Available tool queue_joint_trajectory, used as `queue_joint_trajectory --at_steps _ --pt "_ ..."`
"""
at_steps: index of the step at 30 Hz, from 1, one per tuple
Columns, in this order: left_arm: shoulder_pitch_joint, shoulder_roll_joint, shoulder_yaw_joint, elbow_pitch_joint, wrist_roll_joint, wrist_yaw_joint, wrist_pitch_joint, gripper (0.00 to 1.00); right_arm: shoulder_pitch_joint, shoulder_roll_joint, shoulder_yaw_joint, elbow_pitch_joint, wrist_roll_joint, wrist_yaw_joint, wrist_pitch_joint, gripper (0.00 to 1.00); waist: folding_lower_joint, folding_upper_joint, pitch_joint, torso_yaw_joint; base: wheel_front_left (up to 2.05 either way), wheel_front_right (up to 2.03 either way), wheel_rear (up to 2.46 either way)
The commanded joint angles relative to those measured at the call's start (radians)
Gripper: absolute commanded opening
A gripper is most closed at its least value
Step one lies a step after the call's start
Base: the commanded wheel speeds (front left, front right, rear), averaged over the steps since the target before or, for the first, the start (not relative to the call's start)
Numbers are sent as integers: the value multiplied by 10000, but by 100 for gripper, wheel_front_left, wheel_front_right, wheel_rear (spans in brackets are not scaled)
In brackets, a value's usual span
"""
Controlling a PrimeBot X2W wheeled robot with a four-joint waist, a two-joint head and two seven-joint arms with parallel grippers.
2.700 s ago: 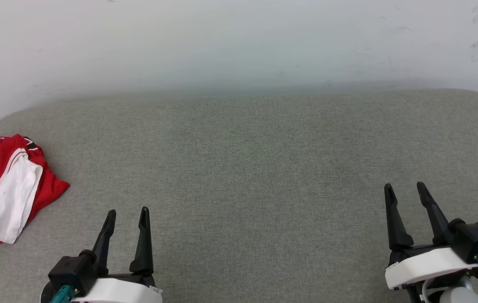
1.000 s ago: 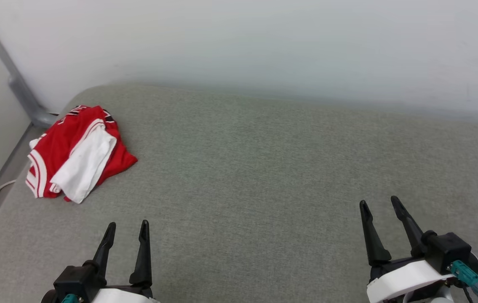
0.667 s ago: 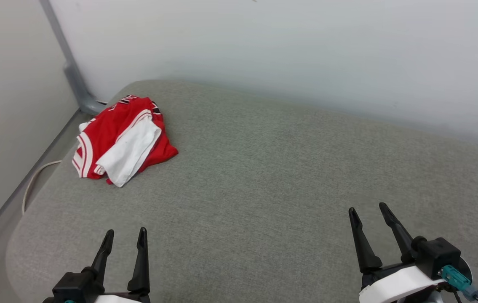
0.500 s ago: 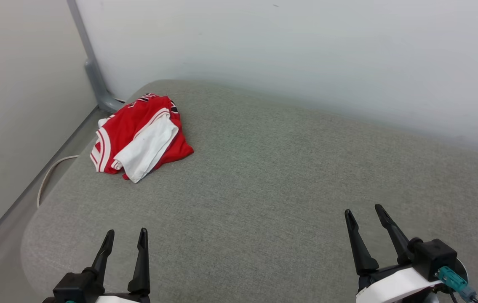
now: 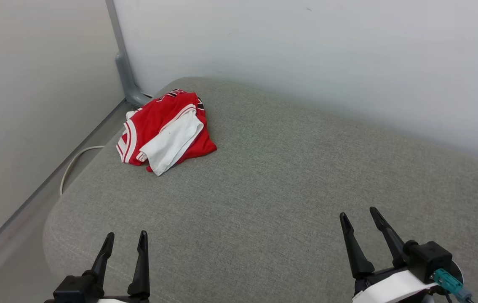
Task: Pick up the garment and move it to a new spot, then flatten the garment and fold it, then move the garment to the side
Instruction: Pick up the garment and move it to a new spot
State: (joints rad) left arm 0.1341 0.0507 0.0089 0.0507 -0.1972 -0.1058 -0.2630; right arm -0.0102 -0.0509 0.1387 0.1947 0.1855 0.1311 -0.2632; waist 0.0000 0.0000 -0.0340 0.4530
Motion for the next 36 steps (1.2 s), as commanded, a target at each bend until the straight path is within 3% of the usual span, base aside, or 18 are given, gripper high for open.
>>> queue_joint_trajectory --at_steps 1,13,22,28,33,34,36 --pt "42 -8 0 -36 43 -34 -26 100 122 13 11 -9 26 -7 -25 100 0 0 -2 47 0 0 0" --pt "-43 -9 127 -209 -99 26 -28 100 16 13 71 -22 -73 -7 -24 100 0 0 151 -17 0 0 0" --pt "-997 10 435 -97 -543 -166 -26 100 -511 11 -123 -353 -772 -7 -23 100 0 0 1455 -663 0 0 0" --pt "-2733 935 447 1088 -1133 -247 -26 100 -927 10 -373 -565 -1410 -7 -23 100 0 0 2647 -1238 0 0 0" --pt "-4486 2550 -333 2601 -2202 -255 473 100 -1257 8 -529 -755 -1791 -7 -24 100 0 0 3557 -1762 0 0 0" --pt "-5201 3266 -691 3143 -2751 -254 1145 100 -1384 4 -577 -851 -1908 -7 -23 100 0 0 3889 -1953 0 0 0" --pt "-5826 3893 -971 3606 -3349 -245 1956 100 -1469 -7 -617 -955 -1978 -7 -24 100 0 0 4195 -2140 0 0 0"
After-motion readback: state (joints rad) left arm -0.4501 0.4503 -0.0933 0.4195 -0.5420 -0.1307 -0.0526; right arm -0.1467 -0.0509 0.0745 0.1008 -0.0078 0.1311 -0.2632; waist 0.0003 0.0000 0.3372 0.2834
